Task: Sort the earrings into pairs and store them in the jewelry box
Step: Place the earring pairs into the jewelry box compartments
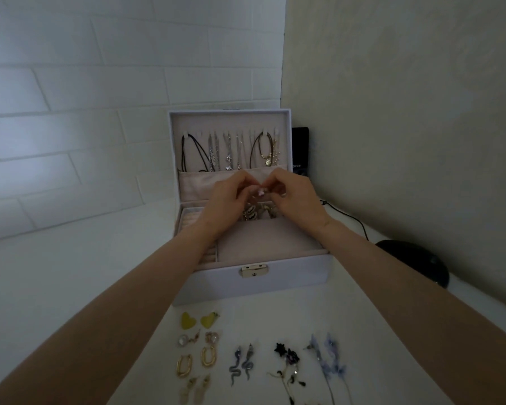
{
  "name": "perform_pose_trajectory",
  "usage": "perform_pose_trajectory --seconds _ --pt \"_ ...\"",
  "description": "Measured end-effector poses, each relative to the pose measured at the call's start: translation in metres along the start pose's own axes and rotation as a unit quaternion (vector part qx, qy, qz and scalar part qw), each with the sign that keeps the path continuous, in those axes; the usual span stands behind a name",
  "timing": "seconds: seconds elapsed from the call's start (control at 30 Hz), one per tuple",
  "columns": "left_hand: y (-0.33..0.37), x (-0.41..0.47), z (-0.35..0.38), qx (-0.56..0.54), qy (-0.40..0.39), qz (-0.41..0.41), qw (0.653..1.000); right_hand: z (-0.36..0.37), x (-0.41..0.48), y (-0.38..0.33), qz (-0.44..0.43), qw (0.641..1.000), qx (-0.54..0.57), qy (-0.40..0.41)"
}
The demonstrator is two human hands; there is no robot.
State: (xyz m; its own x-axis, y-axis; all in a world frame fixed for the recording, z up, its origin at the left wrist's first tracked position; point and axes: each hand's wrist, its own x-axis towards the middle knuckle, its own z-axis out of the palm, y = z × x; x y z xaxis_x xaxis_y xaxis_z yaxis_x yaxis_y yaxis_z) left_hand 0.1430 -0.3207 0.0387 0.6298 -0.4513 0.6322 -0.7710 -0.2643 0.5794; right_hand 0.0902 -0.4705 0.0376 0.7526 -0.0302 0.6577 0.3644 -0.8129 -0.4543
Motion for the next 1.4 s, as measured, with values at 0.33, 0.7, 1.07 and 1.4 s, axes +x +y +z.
perform_pose_trajectory --seconds 0.33,0.7,1.07,1.4 --pt "-0.0023 -0.0001 0.0007 -0.006 -0.031 -0.02 0.999 -0.0009 -0.0007 -0.0009 0.021 0.999 0.015 -0.023" --pt "-0.0012 0.0015 0.0018 0.01 -0.029 -0.009 0.999 -0.0013 0.0007 0.0001 0.062 0.996 0.058 -0.012" --pt "-0.0068 0.002 0.0066 0.031 -0.073 -0.042 0.996 -0.0051 -0.0016 -0.0029 0.112 0.981 0.157 -0.019" --pt "-0.0086 0.0019 0.0054 0.08 -0.063 -0.002 0.995 -0.0058 -0.0019 -0.0038 0.09 0.99 0.106 -0.026"
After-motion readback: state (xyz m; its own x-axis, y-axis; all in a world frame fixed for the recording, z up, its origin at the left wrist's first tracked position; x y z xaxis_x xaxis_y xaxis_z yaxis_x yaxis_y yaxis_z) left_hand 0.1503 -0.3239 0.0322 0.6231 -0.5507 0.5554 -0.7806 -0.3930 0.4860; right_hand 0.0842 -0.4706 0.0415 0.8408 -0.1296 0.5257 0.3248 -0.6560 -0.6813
